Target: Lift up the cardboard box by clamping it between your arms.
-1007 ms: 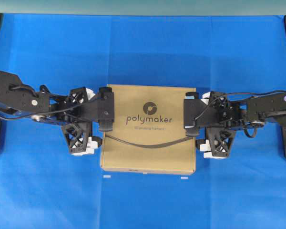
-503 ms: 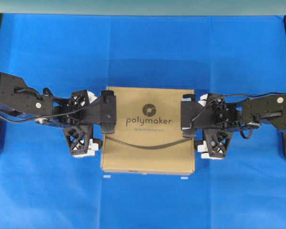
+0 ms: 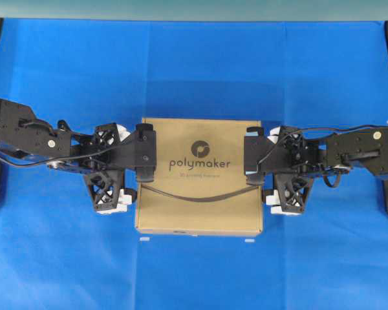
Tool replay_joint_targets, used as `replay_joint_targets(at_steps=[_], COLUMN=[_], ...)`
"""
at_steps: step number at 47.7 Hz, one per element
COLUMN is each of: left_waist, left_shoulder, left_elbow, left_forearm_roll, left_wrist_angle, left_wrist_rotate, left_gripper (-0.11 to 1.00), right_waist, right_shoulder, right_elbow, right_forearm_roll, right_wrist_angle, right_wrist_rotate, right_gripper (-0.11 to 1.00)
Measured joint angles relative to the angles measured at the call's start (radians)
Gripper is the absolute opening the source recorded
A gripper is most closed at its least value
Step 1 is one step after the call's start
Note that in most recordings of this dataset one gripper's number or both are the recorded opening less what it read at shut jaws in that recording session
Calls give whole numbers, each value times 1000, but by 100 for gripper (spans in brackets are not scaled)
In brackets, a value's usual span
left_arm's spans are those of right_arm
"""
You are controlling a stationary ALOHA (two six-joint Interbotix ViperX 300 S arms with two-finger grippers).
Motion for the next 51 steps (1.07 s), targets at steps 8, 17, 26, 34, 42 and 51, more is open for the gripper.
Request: replay_joint_targets(at_steps=[8, 17, 26, 34, 42, 51], left_waist=[3, 12, 9, 8, 6, 5], left_shoulder=[-18, -46, -74, -193, -331, -443], left_elbow=[15, 25, 34, 81, 115, 147], left_forearm_roll=[0, -2, 0, 0, 0, -2], left_wrist_angle=[-2, -3, 34, 58, 54, 25], left_wrist_rotate=[2, 17, 23, 23, 25, 25], left_gripper=[87, 87, 87, 87, 87, 87], right_waist=[-15, -20, -12, -8, -9, -9], right_shoulder=[-52, -117, -138, -233, -376, -502], right_elbow=[28, 67, 75, 91, 98, 126], right_forearm_roll=[0, 2, 17, 29, 29, 31], right_wrist_angle=[-28, -38, -17, -6, -3, 6], right_wrist_rotate=[2, 3, 9, 25, 26, 28], right_gripper=[100, 100, 100, 100, 100, 100])
